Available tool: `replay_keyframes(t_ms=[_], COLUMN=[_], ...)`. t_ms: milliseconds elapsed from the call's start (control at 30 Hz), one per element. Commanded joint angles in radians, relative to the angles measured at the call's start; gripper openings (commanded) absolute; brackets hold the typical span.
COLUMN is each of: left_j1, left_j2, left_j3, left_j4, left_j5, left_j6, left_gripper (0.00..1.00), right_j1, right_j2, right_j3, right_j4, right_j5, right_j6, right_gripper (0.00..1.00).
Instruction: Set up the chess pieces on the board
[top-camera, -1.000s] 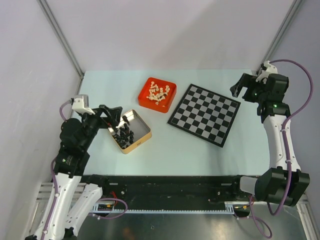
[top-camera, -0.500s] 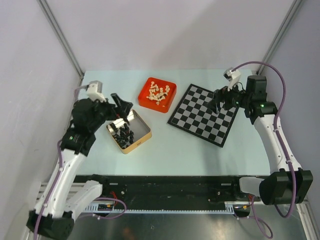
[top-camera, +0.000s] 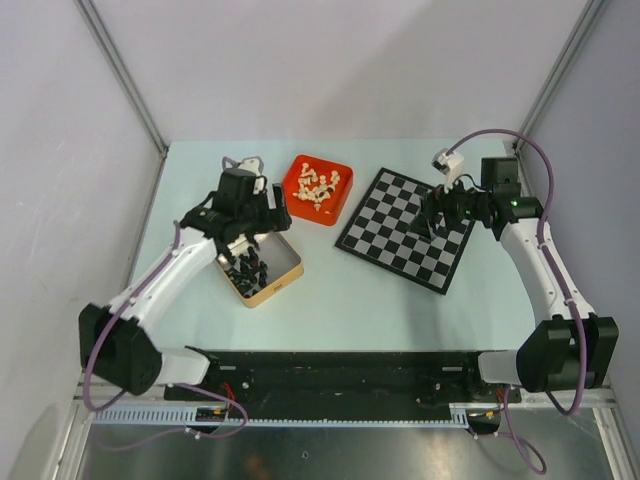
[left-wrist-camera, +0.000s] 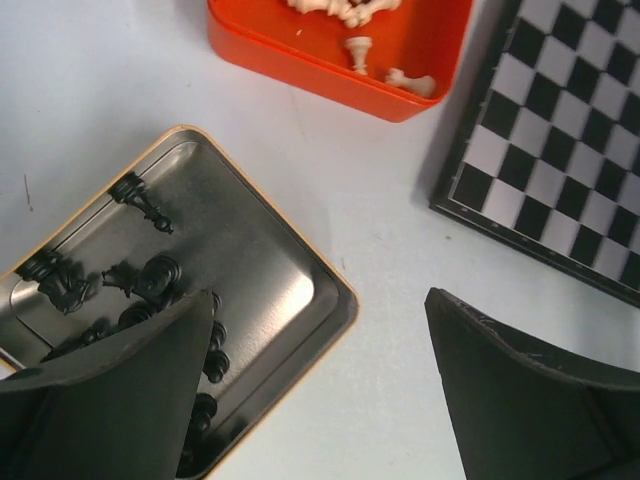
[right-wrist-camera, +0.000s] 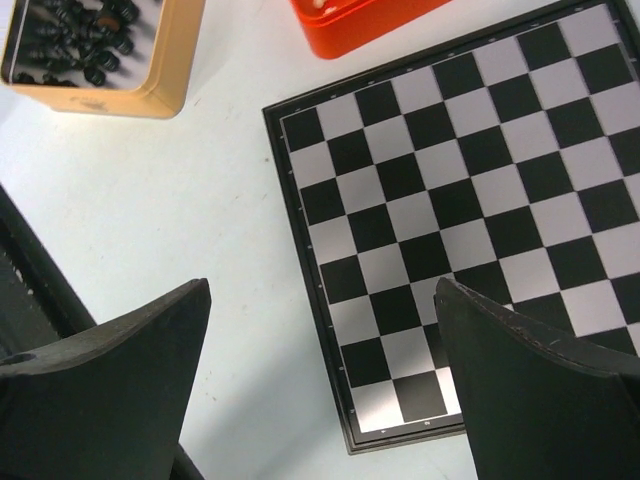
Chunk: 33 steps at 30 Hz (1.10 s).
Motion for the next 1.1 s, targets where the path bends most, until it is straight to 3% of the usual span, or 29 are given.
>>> replay_keyframes(t_ms=[0, 300, 633, 933, 1067], left_j1=[-0.001, -0.001, 0.016, 0.074, 0.092], left_j2=[0.112, 0.149, 0.229, 0.313, 0.345], left_j3=[0.076, 0.005, -0.001, 0.02, 0.03], left_j4=[-0.058, -0.101, -0.106, -0.103, -0.103], left_j5=[-0.078, -0.17, -0.265, -0.231, -0.191], left_j6=[0.006, 0.023, 0.057, 0.081, 0.093], left_gripper=[0.88, 0.72, 0.68, 0.65, 0.55], right_j1=[0.026, 0.126, 0.203, 0.205, 0.206], right_j2=[0.03, 0.095, 0.161, 0.181, 0.187], right_j3=[0.034, 0.034, 0.034, 0.034, 0.034], right_j4=[-0.05, -0.073, -0.046, -0.04, -0.04], right_j5=[-0.084, -0.064, -0.038, -0.035, -0.032], right_j6=[-0.059, -0.055, -0.01, -0.006, -0.004], right_gripper=[0.98, 0.9, 0.88, 0.88, 0.88])
